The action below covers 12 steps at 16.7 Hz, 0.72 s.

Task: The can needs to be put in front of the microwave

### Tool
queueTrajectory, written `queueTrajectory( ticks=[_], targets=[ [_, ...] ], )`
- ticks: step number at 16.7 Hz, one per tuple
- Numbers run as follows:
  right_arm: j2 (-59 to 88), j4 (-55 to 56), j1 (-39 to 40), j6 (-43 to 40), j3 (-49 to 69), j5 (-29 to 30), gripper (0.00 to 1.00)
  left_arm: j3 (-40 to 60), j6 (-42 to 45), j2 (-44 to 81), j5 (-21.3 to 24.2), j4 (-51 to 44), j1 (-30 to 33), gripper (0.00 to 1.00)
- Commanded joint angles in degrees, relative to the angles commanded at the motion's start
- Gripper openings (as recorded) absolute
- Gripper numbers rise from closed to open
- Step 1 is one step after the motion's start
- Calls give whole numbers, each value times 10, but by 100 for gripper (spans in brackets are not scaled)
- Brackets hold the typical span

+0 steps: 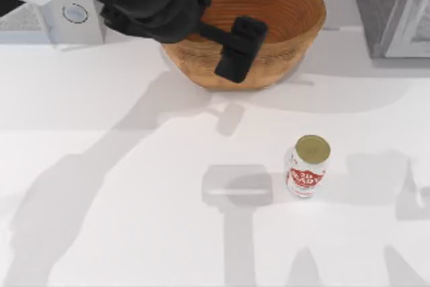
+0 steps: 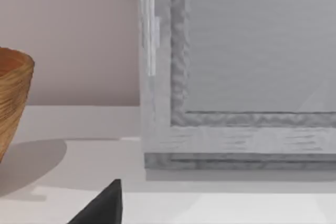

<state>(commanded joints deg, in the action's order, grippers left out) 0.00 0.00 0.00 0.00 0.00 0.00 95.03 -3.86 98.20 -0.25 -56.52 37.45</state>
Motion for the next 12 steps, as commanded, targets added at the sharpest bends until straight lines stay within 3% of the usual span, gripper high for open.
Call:
queueTrajectory(
  ticks=[7, 12],
  targets=[
    [0, 0, 0, 0, 0, 0, 100, 315, -17, 318, -1, -185, 118, 100],
    [0, 0, 0, 0, 0, 0, 100, 414, -23, 417, -1, -242, 155, 100]
  ],
)
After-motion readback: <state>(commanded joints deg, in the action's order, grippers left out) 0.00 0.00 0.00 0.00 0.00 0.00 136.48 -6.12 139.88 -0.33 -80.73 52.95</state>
